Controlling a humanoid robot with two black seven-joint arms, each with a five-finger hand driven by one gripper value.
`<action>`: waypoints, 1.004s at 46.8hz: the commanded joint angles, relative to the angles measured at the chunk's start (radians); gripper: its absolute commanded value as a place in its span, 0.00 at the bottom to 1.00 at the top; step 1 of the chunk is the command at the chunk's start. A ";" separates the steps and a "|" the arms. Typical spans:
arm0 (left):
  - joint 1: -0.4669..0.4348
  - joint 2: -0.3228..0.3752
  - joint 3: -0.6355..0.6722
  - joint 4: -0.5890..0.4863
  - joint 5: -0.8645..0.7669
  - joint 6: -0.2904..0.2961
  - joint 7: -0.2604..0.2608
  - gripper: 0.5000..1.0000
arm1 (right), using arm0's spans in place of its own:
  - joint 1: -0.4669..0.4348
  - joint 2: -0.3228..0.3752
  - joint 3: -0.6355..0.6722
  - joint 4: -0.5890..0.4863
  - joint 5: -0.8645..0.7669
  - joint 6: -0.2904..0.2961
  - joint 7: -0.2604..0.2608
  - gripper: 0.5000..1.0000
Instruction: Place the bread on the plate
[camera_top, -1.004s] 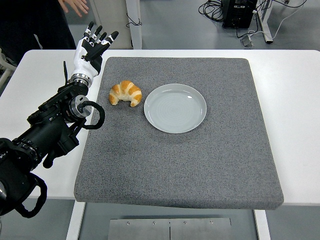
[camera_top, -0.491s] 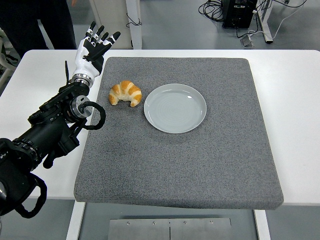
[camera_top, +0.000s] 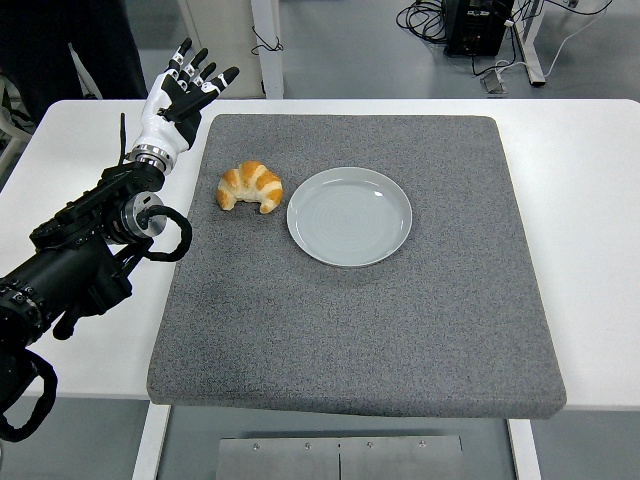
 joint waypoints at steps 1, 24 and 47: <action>0.000 0.042 0.043 -0.043 0.030 0.003 0.000 0.94 | 0.001 0.000 0.000 0.000 0.000 -0.001 0.000 1.00; -0.034 0.192 0.163 -0.087 0.217 0.011 0.002 0.94 | 0.001 0.000 0.000 0.000 0.000 -0.001 0.000 1.00; -0.112 0.341 0.338 -0.199 0.487 0.009 0.004 0.94 | 0.001 0.000 0.000 0.000 0.000 0.001 0.000 1.00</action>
